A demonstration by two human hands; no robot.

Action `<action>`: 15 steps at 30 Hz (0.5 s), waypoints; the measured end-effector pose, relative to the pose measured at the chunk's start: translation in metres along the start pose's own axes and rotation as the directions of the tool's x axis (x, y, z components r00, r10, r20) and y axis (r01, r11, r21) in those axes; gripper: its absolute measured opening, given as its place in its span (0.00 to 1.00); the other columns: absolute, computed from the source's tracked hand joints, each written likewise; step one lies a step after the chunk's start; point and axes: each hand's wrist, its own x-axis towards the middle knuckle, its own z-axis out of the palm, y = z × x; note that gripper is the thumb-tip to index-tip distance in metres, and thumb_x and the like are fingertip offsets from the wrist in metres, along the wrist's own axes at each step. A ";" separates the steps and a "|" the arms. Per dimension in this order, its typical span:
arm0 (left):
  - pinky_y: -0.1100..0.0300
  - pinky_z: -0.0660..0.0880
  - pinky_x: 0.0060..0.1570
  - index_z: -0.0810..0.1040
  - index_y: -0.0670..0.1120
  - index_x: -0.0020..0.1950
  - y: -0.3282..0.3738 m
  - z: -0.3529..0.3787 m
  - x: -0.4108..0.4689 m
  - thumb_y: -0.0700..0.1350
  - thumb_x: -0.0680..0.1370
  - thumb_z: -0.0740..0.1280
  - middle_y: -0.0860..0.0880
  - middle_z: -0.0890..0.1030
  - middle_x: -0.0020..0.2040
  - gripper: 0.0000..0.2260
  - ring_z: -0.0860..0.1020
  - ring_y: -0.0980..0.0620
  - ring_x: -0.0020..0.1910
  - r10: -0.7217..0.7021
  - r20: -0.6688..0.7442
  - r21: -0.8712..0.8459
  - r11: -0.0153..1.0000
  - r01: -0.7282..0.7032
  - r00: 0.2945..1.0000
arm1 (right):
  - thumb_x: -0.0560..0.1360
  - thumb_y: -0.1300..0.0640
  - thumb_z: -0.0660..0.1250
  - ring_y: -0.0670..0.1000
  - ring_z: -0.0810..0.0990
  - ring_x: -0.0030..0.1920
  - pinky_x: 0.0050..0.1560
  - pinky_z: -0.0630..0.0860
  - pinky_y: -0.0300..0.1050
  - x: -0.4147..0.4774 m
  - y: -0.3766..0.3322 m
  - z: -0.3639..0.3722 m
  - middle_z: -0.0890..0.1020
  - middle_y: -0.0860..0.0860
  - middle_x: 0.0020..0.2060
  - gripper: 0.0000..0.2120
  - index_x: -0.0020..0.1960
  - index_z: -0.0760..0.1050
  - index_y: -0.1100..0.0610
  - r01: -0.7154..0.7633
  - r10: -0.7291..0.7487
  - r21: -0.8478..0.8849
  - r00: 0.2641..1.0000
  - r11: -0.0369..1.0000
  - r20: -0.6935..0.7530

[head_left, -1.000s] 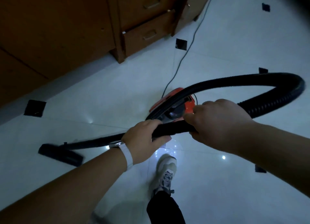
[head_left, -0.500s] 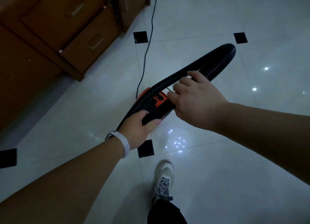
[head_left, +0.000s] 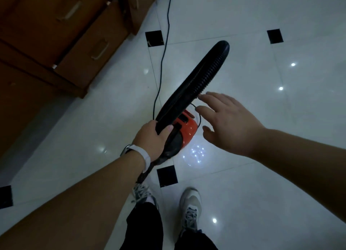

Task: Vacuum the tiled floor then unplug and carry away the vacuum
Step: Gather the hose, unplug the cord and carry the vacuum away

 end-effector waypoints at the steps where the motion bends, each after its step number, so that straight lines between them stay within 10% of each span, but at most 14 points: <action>1: 0.63 0.68 0.31 0.74 0.50 0.52 -0.003 -0.005 0.010 0.61 0.78 0.61 0.51 0.79 0.44 0.15 0.76 0.58 0.39 -0.010 0.019 0.008 1.000 0.010 1.000 | 0.71 0.51 0.64 0.65 0.77 0.65 0.65 0.74 0.61 0.006 0.001 0.006 0.79 0.63 0.64 0.23 0.62 0.79 0.62 -0.041 0.040 0.031 0.999 0.999 0.029; 9: 0.54 0.78 0.44 0.70 0.53 0.59 -0.033 0.000 0.067 0.63 0.75 0.63 0.52 0.79 0.50 0.18 0.79 0.52 0.44 0.033 0.088 0.058 0.998 -0.039 0.996 | 0.78 0.44 0.65 0.57 0.72 0.68 0.65 0.73 0.54 0.060 -0.007 0.075 0.72 0.54 0.70 0.30 0.76 0.63 0.52 -0.424 0.291 0.293 0.867 0.857 0.405; 15: 0.46 0.68 0.66 0.42 0.51 0.78 -0.049 0.028 0.079 0.65 0.66 0.73 0.45 0.64 0.71 0.53 0.67 0.45 0.68 0.117 0.102 0.313 0.939 -0.144 0.988 | 0.72 0.44 0.72 0.59 0.73 0.67 0.65 0.74 0.53 0.078 0.020 0.149 0.70 0.57 0.70 0.40 0.78 0.58 0.50 -0.567 0.321 0.283 0.736 0.773 0.597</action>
